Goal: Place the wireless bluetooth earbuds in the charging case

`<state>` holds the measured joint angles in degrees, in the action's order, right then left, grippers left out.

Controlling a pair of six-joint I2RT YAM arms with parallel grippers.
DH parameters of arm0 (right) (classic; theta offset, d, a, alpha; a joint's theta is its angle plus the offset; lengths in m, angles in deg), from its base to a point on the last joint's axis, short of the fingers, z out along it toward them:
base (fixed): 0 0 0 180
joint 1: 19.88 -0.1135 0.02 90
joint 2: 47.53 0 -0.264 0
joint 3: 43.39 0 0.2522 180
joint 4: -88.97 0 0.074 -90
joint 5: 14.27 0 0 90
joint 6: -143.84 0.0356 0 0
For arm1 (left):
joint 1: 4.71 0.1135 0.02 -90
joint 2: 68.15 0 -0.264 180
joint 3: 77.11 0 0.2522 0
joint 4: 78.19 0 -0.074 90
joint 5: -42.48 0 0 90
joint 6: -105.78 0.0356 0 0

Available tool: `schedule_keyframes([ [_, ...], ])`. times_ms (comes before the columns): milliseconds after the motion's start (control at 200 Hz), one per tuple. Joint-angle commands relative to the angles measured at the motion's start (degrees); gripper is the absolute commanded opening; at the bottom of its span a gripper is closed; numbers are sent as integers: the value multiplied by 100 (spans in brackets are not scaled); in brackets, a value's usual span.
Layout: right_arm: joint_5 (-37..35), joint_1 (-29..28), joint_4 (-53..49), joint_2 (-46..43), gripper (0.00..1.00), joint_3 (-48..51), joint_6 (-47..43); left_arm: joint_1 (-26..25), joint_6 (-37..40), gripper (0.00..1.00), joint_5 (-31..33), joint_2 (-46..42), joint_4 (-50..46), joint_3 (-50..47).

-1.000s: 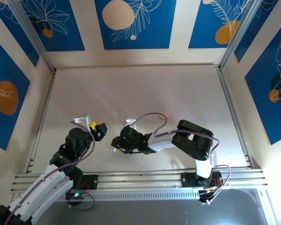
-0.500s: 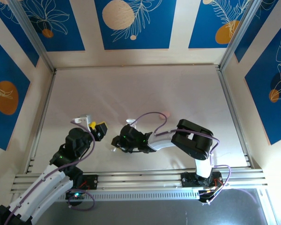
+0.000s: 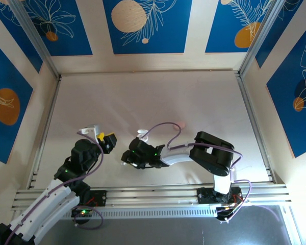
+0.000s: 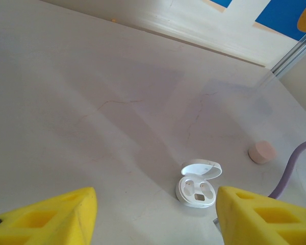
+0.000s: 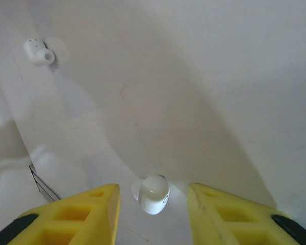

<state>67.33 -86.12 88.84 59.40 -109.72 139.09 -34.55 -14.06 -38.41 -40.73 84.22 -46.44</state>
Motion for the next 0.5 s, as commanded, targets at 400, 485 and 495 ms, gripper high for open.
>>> schedule_keyframes([
  [400,-126,-153,-306,88,31,-255,235,67,61,63,-14,-96,76,-64],
  [485,-142,-153,-334,138,30,-280,262,67,58,63,-14,-105,67,-56],
  [495,-141,-155,-328,142,30,-280,263,67,58,63,-14,-105,67,-56],
])
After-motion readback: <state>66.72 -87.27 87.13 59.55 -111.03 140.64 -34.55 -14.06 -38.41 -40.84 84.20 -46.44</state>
